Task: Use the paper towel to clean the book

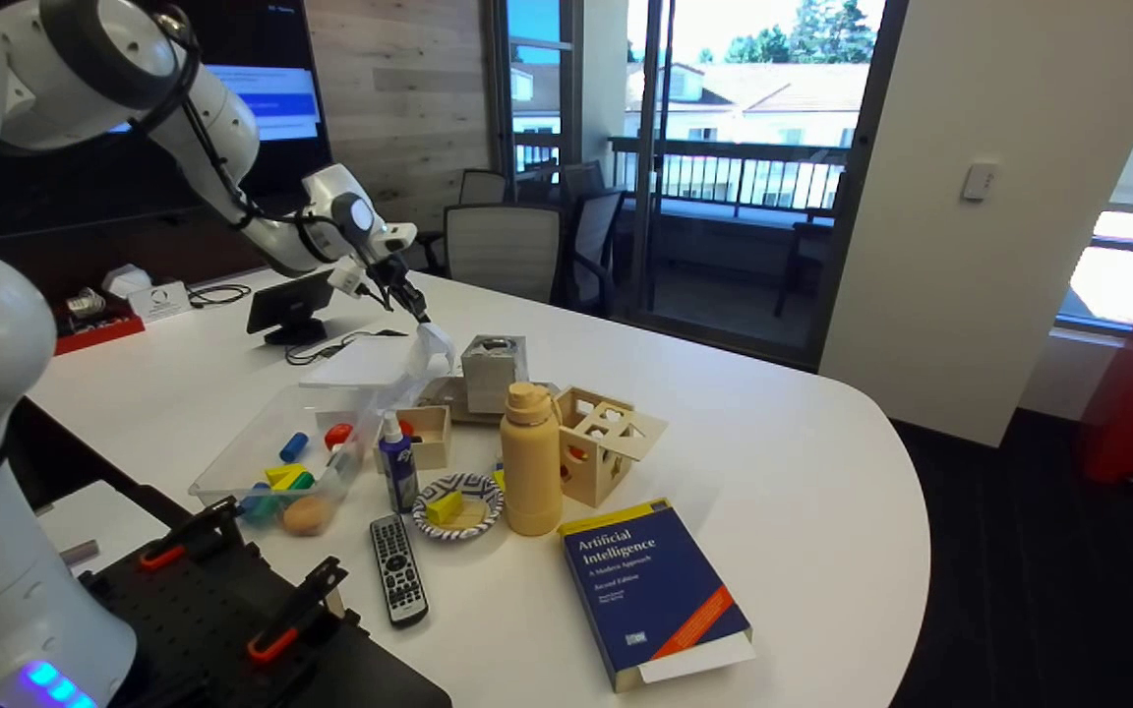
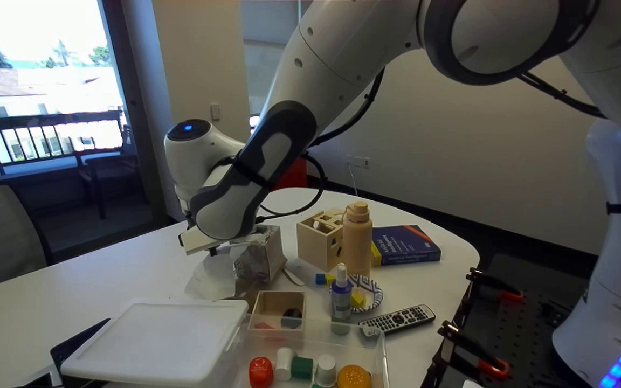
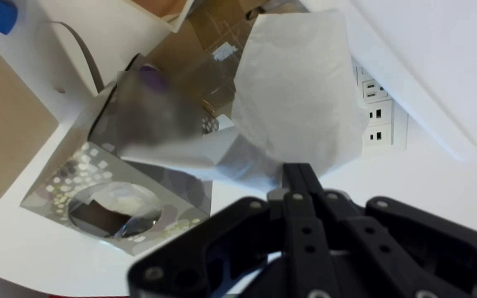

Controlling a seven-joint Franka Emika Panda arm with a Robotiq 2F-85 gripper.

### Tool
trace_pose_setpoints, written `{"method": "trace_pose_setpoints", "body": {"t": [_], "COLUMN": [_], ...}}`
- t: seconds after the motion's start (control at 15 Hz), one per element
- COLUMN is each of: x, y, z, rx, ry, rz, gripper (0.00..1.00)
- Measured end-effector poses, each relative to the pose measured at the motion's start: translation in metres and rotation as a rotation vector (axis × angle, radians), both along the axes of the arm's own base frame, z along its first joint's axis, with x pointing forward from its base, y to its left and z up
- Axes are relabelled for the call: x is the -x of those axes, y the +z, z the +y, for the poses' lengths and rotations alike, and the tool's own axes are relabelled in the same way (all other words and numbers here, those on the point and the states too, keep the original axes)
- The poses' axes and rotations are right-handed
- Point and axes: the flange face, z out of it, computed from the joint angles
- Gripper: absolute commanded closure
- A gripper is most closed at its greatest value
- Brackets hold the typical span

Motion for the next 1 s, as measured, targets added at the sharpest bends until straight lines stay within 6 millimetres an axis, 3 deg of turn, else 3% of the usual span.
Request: {"method": "trace_pose_setpoints", "body": {"t": [0.27, 0.33, 0.4, 0.73, 1.0], "x": [0.002, 0.003, 0.003, 0.009, 0.004], "y": [-0.023, -0.028, -0.032, -0.043, -0.028], "z": [-0.006, -0.007, -0.008, -0.001, 0.011], "rx": [0.008, 0.009, 0.009, -0.026, -0.069], "ry": [-0.002, -0.002, -0.004, -0.004, 0.004], "rz": [0.038, 0.045, 0.051, 0.089, 0.073], "gripper": [1.00, 0.74, 0.73, 0.38, 0.07]}}
